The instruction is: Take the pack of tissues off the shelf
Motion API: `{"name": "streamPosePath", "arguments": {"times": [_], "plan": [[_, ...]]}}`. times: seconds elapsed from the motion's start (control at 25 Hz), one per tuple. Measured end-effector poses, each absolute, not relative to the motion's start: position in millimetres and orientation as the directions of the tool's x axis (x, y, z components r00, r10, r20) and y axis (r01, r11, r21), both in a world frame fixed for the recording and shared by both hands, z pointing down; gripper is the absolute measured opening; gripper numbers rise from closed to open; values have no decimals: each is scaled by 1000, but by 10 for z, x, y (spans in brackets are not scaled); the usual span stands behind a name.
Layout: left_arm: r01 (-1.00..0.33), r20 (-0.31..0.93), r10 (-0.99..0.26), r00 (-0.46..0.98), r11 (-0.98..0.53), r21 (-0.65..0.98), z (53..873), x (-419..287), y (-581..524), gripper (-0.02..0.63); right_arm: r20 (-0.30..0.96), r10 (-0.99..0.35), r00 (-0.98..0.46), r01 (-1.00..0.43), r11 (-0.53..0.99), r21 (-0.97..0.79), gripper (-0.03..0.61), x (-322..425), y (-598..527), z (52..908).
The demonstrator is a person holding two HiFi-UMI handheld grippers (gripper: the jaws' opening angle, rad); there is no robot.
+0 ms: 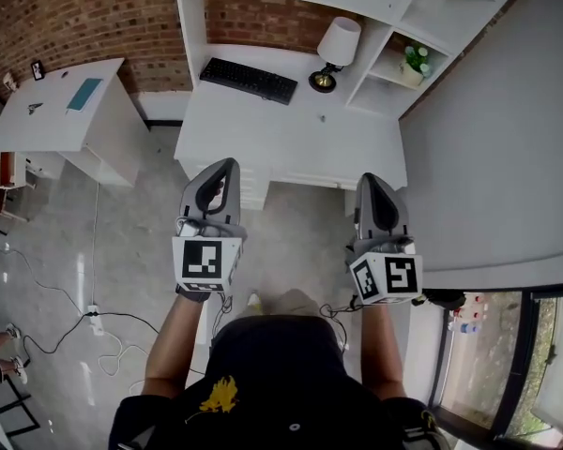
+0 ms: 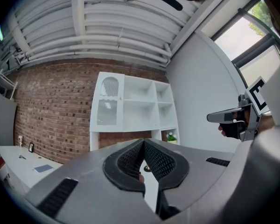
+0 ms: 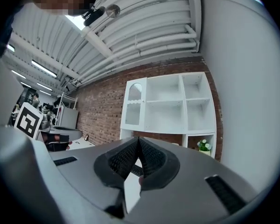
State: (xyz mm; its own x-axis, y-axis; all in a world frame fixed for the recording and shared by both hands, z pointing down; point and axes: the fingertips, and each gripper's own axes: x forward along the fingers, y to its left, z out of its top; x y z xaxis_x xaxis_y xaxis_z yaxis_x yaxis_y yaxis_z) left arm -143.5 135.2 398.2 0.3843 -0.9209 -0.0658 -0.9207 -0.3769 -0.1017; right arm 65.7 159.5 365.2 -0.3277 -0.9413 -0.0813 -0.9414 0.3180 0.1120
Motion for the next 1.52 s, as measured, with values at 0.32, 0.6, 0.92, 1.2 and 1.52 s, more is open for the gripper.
{"name": "streamPosePath", "arguments": {"times": [0.32,0.6,0.92,1.2,1.52], "plan": [[-919,-26,-923,385,-380,-106,4162,-1362,782,17,-56,-943,-327,-944,324,59,5,780,989,3775],[-931,-17,-938,347,-343,-123,4155,-1193,-48,17,-93,-934,-346,-938,341,60,5,998,114,3735],[-935,-14,-943,332,-327,-139,3936,-701,-1118,18,-128,-876,-465,-883,449,136,312,1170,-1004,3566],[-938,8,-951,309,-306,-165,3824,-485,-1680,17,-150,-849,-506,-860,484,163,316,1373,-1643,3460],[-926,49,-944,325,-329,-186,3816,-201,-2135,17,-183,-826,-533,-845,509,161,318,1519,-2188,3348]]}}
